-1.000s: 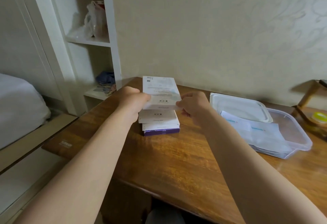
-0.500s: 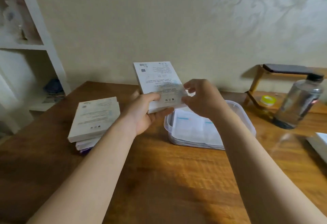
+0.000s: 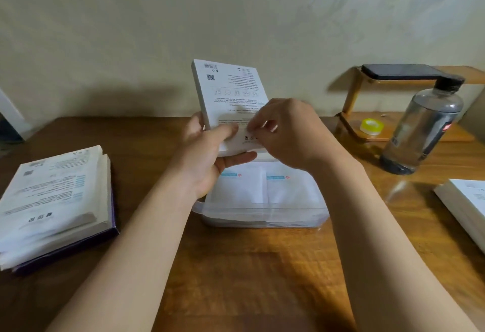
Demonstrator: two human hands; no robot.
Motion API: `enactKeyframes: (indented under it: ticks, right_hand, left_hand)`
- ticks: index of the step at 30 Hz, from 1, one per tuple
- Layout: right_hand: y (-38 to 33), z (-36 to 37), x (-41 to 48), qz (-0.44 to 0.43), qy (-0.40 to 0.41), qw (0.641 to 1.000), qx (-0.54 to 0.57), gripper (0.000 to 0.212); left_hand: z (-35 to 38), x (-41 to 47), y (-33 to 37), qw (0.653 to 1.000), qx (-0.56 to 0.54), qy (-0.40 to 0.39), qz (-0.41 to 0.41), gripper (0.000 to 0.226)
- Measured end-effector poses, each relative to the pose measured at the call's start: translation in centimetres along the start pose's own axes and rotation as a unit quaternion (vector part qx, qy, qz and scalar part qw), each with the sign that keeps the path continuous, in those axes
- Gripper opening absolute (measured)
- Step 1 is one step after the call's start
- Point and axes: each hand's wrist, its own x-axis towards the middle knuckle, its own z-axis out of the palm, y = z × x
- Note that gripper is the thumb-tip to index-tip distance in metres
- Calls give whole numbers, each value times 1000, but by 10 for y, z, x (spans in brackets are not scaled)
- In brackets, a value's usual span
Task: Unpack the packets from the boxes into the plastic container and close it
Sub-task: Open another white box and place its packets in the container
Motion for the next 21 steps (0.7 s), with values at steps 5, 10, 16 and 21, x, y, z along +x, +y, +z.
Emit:
enactKeyframes:
  ticks: [5, 10, 16, 21]
  right_hand:
    - [4, 6, 6, -10, 11, 999, 28, 15]
    - [9, 11, 7, -17, 17, 999, 27, 31]
    - [4, 12, 5, -35, 17, 999, 28, 29]
    - [2, 19, 6, -48, 26, 998, 27, 19]
  left_hand:
    - [-8, 11, 7, 1000, 17, -19, 7, 43]
    - [-10, 17, 8, 999, 30, -37, 20, 42]
    - [-17, 19, 10, 999, 7, -17, 31, 43]
    - [-19, 20, 8, 1000, 5, -8, 29, 42]
